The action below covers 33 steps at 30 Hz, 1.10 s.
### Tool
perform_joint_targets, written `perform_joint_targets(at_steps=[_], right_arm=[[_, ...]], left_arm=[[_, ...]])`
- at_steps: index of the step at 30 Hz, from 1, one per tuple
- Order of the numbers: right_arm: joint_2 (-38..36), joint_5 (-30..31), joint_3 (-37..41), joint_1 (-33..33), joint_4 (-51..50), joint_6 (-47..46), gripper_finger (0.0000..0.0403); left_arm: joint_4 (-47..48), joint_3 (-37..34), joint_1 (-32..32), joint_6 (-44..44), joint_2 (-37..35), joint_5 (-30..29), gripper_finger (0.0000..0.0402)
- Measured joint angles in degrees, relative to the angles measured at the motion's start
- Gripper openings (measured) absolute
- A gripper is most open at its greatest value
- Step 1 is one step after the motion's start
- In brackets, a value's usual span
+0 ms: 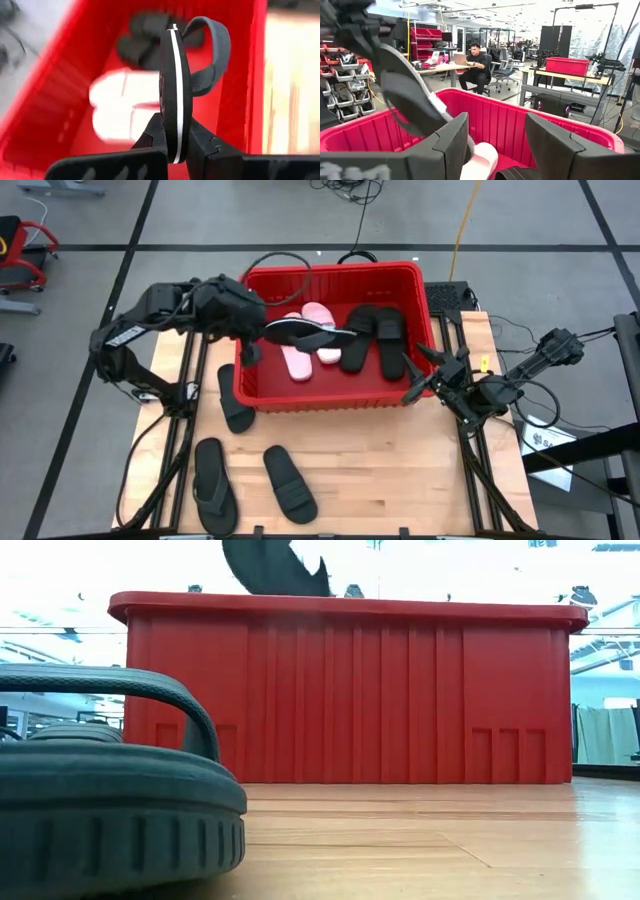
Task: Pick and place slides into bin
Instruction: Put the black slipper into the red bin
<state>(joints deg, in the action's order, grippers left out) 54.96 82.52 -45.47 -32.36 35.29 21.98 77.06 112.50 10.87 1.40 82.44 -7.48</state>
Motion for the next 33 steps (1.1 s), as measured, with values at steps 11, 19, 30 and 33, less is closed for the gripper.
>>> perform_joint_targets(at_steps=[11, 19, 30, 33], right_arm=[[0.00, 0.04, 0.00, 0.00, -0.02, 0.09, 0.0181], [0.00, 0.15, 0.00, 0.00, 0.00, -0.25, 0.0180], [0.02, 0.15, 0.00, 0.01, 0.00, -0.26, 0.0177], [0.00, 0.20, 0.00, 0.00, 0.00, -0.20, 0.0177]], left_arm=[[12.49, -0.06, 4.64, -7.62, 5.09, 10.07, 0.0012], [12.94, -0.08, 5.25, -15.68, 12.94, 14.42, 0.0012], [12.64, 0.22, 8.43, -17.63, 17.55, 8.68, 0.0015], [12.42, 0.04, 9.57, -17.61, 17.83, 5.77, 0.0012]])
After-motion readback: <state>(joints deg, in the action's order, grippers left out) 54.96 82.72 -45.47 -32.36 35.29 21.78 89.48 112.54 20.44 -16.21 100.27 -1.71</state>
